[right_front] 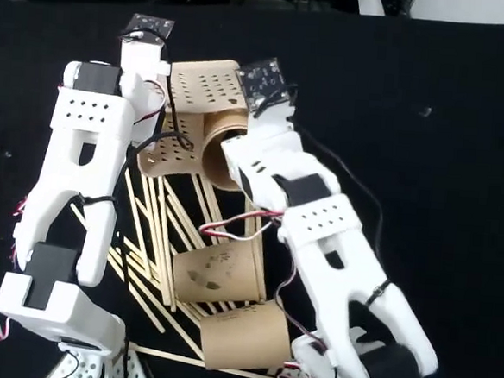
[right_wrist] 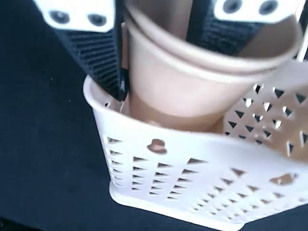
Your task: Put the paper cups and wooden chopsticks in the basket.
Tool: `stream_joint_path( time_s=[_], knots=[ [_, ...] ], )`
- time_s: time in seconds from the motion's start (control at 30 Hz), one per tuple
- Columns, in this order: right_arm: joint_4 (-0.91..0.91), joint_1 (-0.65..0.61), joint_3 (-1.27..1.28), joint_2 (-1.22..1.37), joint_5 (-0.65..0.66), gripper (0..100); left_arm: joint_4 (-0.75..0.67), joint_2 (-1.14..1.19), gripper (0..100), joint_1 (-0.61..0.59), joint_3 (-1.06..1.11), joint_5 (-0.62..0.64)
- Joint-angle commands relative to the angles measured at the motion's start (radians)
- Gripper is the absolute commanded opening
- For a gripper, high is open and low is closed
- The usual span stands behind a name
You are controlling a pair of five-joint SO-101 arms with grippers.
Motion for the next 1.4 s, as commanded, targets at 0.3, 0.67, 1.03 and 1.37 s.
stream_joint_path(
  time_s=[0.3, 0.67, 1.03, 1.37],
  knots=[
    [-0.002, 0.043, -0.012, 0.056, -0.020, 1.1, 0.002, -0.006, 3, -0.015, -0.058, 0.054],
    [0.241, 0.038, -0.084, -0.081, -0.028, 1.1, 0.238, -0.006, 3, 0.036, -0.232, 0.051],
    [0.186, 0.043, -0.099, -0.101, -0.018, 1.1, 0.235, 0.143, 3, 0.030, -0.300, 0.100],
    [0.170, 0.043, -0.220, 0.012, -0.017, 14.5, 0.230, 0.304, 3, -0.048, -0.613, 0.097]
  ],
)
